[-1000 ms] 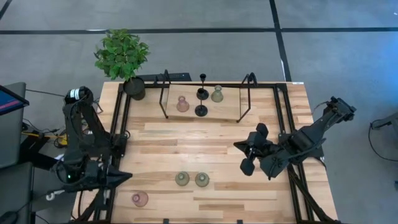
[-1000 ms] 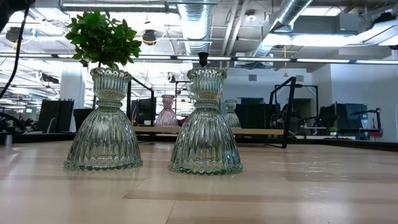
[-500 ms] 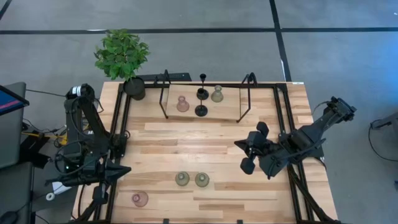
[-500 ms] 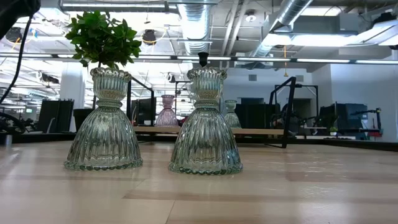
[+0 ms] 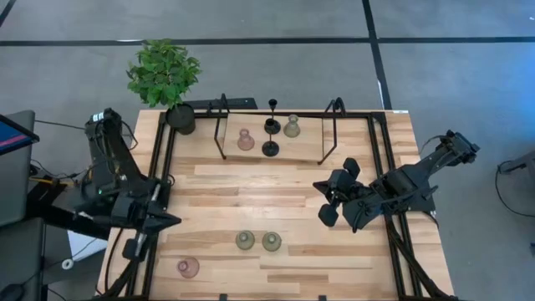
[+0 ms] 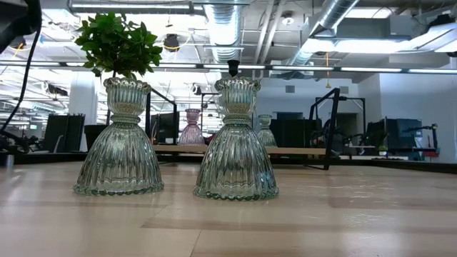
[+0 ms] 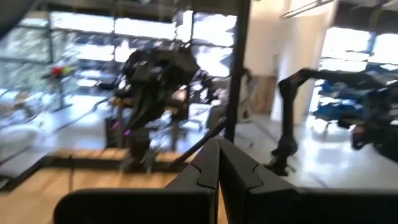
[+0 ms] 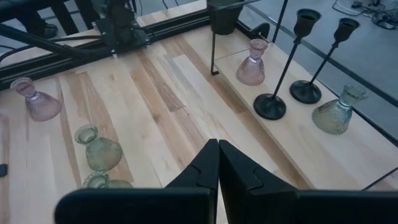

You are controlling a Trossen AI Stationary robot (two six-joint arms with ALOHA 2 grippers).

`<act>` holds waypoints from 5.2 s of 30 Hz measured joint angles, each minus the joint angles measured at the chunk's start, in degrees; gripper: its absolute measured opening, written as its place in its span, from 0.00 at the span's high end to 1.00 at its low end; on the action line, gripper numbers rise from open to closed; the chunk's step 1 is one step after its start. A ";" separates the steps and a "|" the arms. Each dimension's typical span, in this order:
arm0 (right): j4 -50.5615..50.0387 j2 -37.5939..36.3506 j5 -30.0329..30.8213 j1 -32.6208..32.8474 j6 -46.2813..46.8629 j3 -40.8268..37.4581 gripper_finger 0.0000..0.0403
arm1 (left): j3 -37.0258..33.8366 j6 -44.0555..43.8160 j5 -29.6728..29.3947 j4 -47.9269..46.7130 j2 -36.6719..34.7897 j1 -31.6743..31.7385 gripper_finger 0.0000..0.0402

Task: Pick & Place candle stick holders
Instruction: Put the pink candle holder on the shelf aligned with the pink candle holder

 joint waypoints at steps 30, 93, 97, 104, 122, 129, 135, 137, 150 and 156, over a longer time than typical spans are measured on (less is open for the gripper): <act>0.66 -0.02 -0.20 0.22 0.21 0.00 1.00 | 0.02 -22.00 59.88 -13.50 6.49 52.01 1.00; -0.28 -0.04 -1.68 0.19 0.19 0.04 1.00 | 24.06 -74.60 68.67 -80.81 32.75 15.67 0.99; -0.28 -0.04 -1.68 0.20 0.17 0.04 1.00 | 23.53 -74.35 71.66 -81.30 35.02 14.92 0.99; -0.28 -0.02 -1.68 0.20 0.18 0.04 1.00 | 23.43 -74.17 71.02 -81.41 35.72 15.38 0.99; -0.15 -0.02 -3.18 0.20 0.20 0.04 1.00 | 16.63 -74.36 67.08 -78.95 35.70 15.89 0.59; -0.22 -0.02 -3.17 0.17 0.20 0.04 1.00 | 16.06 -74.46 66.66 -78.38 35.70 15.86 0.44; -0.22 -0.02 -3.16 0.17 0.20 0.04 1.00 | 12.90 -74.92 65.38 -75.03 35.70 15.86 0.43; -0.22 -0.02 -3.16 0.17 0.19 0.03 1.00 | 12.06 -76.09 65.35 -74.72 35.70 15.89 0.44; -0.26 -0.02 -3.10 0.17 0.17 0.02 1.00 | 10.95 -78.03 64.67 -73.26 35.63 15.86 0.86; -0.26 -0.02 -3.08 0.20 0.17 0.02 1.00 | 11.08 -78.90 64.73 -72.73 35.50 15.86 0.93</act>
